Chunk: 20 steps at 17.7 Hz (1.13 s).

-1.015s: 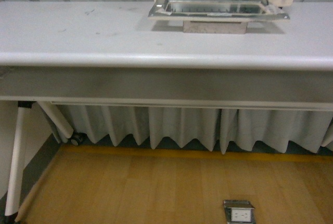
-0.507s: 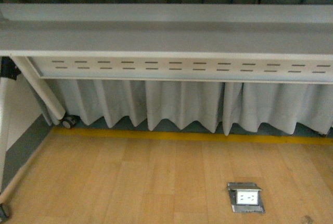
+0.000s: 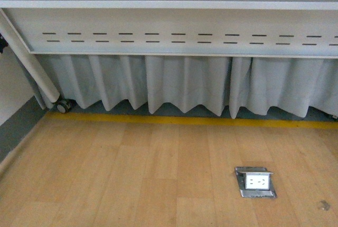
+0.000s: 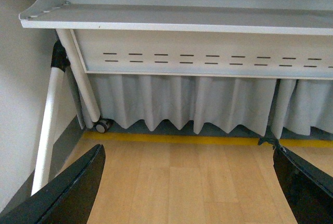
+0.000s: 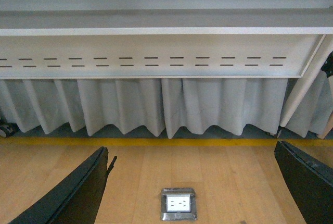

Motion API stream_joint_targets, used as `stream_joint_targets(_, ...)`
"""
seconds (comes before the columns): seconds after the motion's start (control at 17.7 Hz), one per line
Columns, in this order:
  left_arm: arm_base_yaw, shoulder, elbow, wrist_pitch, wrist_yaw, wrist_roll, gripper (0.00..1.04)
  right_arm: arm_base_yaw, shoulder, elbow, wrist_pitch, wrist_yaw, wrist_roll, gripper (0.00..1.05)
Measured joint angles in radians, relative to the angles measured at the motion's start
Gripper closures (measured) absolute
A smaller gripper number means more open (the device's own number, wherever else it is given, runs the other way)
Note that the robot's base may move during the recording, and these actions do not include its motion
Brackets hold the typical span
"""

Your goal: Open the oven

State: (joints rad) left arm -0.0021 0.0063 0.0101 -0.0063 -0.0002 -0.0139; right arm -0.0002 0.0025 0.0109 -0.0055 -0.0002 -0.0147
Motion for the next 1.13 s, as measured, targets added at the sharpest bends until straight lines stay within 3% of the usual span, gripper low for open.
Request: stream_joint_targets(1.13, 0.000, 0.000, 0.000, 0.002, 0.000, 0.000, 0.07, 0.000, 0.000, 0.000, 0.001, 0.000, 0.000, 0.06)
